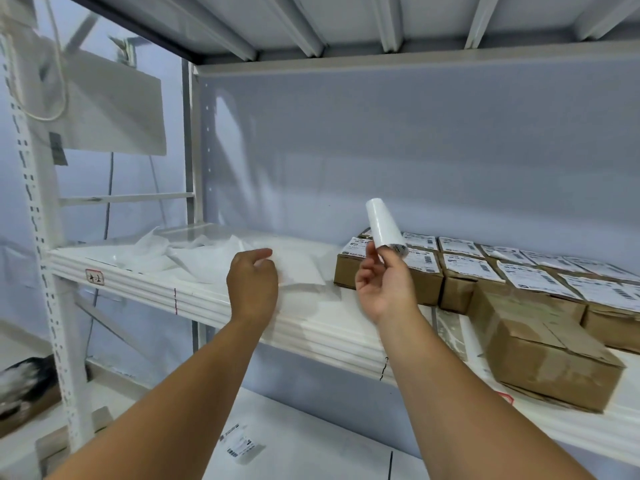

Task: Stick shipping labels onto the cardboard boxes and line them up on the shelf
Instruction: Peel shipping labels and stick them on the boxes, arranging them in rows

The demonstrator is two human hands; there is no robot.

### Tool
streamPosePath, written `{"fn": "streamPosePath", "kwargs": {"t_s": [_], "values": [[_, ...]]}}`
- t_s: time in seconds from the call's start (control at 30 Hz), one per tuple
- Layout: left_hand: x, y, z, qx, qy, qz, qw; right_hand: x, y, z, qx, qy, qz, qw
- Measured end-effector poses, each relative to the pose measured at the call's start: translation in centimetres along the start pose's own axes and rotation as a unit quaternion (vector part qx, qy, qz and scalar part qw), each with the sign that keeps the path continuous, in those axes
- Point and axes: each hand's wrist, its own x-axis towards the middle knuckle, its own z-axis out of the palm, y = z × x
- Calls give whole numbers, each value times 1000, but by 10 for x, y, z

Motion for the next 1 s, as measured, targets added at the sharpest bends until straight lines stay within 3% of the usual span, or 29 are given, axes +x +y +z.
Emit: {"fn": "streamPosePath", "kwargs": {"t_s": [0.1,0.17,0.23,0.3,0.43,0.53,0.6,0.8,1.0], "values": [[4,1,-4,13,-60,57,996,-5,4,7,-99,-34,10,994],[9,2,-6,142,-64,129,979,-8,9,10,-188,-51,11,981],[17,1,-9,335,-42,195,921,-9,14,12,-280,-68,7,958],[28,-2,-12,453,-27,211,866,-9,20,11,-370,-87,4,925],[43,-20,-13,586,-89,136,794,-11,26,11,-459,-111,-8,881],[50,-26,-13,574,-137,14,807,-10,28,10,-467,-118,-13,876],[53,-29,-15,550,-157,0,820,-11,27,10,-467,-121,-13,876],[54,-33,-16,445,-137,32,884,-12,26,11,-454,-109,-6,884],[55,-28,-11,451,-180,125,865,-4,24,9,-424,-72,-18,903]]}}
